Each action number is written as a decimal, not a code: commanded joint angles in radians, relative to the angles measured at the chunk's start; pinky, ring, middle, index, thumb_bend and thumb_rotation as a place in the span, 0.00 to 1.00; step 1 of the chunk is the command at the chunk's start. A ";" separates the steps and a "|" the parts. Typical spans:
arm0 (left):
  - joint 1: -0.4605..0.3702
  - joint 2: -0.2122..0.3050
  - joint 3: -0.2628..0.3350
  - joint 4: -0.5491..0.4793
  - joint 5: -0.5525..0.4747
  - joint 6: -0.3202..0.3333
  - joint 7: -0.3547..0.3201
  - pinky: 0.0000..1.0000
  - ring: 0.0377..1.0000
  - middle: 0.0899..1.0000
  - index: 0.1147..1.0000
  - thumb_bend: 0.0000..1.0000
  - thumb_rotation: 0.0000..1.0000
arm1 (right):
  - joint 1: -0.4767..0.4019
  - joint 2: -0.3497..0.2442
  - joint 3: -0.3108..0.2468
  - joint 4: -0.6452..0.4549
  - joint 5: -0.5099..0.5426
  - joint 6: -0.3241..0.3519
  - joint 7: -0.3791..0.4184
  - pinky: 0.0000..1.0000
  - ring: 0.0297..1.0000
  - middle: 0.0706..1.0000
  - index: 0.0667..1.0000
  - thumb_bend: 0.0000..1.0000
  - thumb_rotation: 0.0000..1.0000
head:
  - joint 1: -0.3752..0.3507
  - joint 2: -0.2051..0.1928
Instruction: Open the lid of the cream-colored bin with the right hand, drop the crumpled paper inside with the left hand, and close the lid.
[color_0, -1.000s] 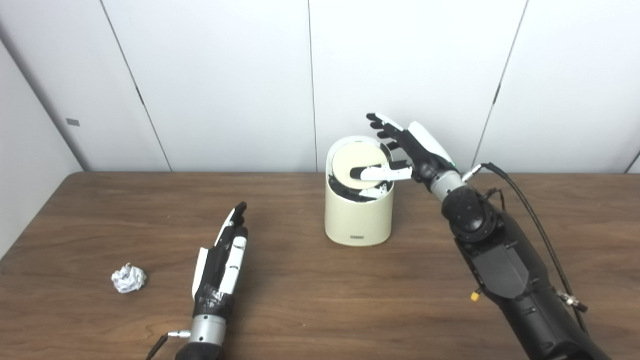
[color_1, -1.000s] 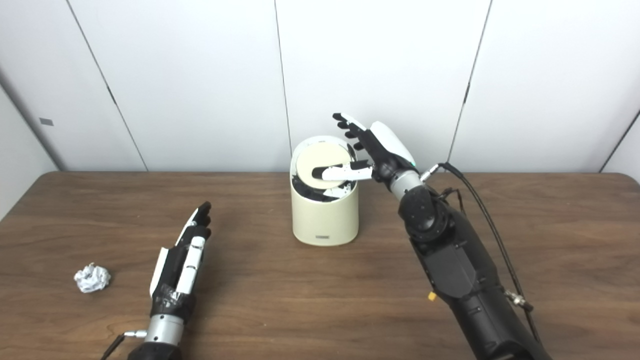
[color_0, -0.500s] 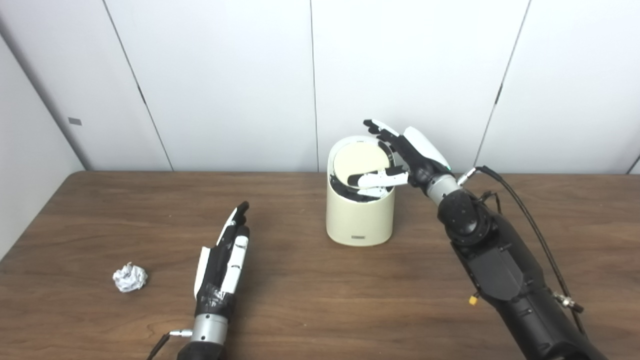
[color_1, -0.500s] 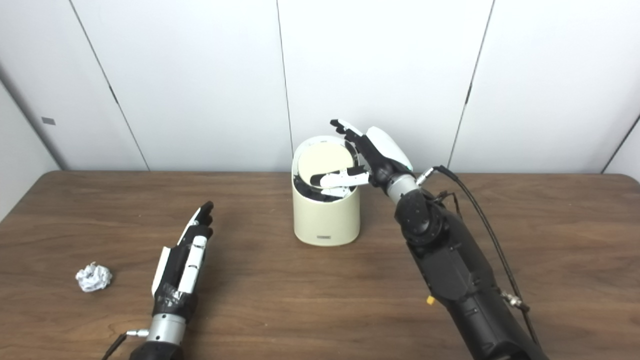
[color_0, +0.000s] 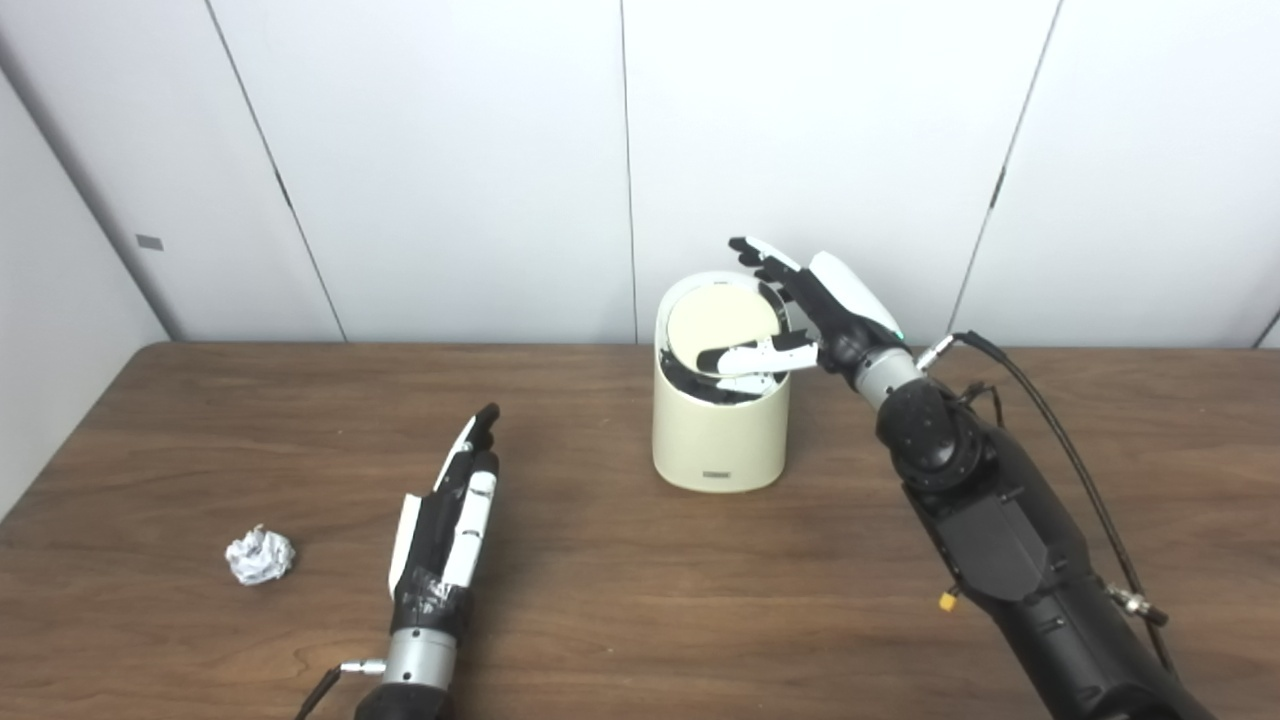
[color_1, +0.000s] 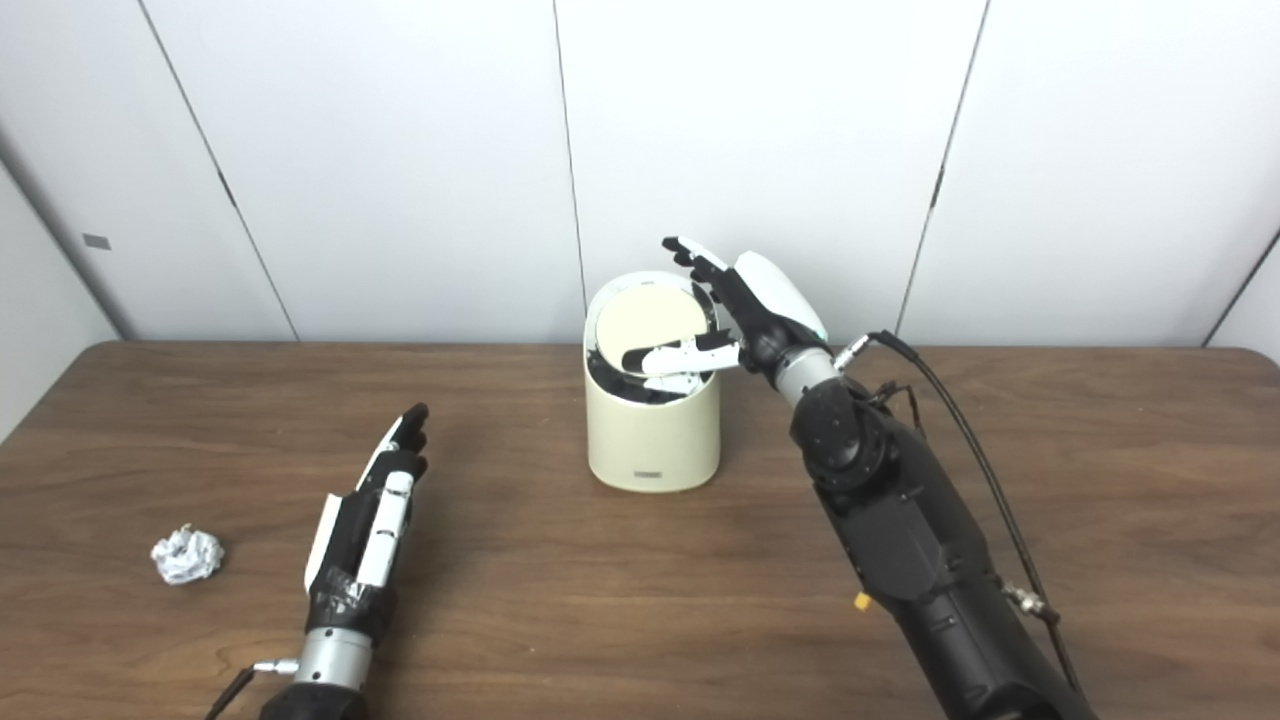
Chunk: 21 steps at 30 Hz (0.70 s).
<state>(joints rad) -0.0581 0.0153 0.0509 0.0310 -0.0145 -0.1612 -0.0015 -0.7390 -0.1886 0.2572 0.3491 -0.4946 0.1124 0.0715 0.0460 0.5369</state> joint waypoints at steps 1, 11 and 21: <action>0.035 -0.022 -0.011 0.026 -0.012 -0.007 0.001 1.00 1.00 1.00 0.95 0.38 0.86 | -0.055 -0.010 0.001 -0.005 -0.016 -0.035 -0.026 0.82 0.88 0.89 0.90 0.78 0.37 | 0.000 0.001; 0.037 -0.027 -0.009 0.020 -0.010 -0.021 0.007 1.00 1.00 0.99 0.94 0.36 0.92 | -0.063 -0.020 0.040 0.003 -0.067 -0.039 -0.040 0.88 0.90 0.90 0.89 0.91 0.14 | 0.000 0.009; 0.037 -0.028 -0.009 0.012 -0.012 -0.019 0.002 1.00 1.00 0.99 0.95 0.34 0.94 | -0.055 -0.021 0.049 -0.012 -0.071 -0.024 -0.048 0.87 0.90 0.90 0.89 0.92 0.06 | 0.003 0.016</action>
<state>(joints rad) -0.0535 0.0068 0.0530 0.0240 -0.0166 -0.1687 -0.0015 -0.7841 -0.1929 0.3043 0.3437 -0.5321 0.0719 0.0225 0.0476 0.5522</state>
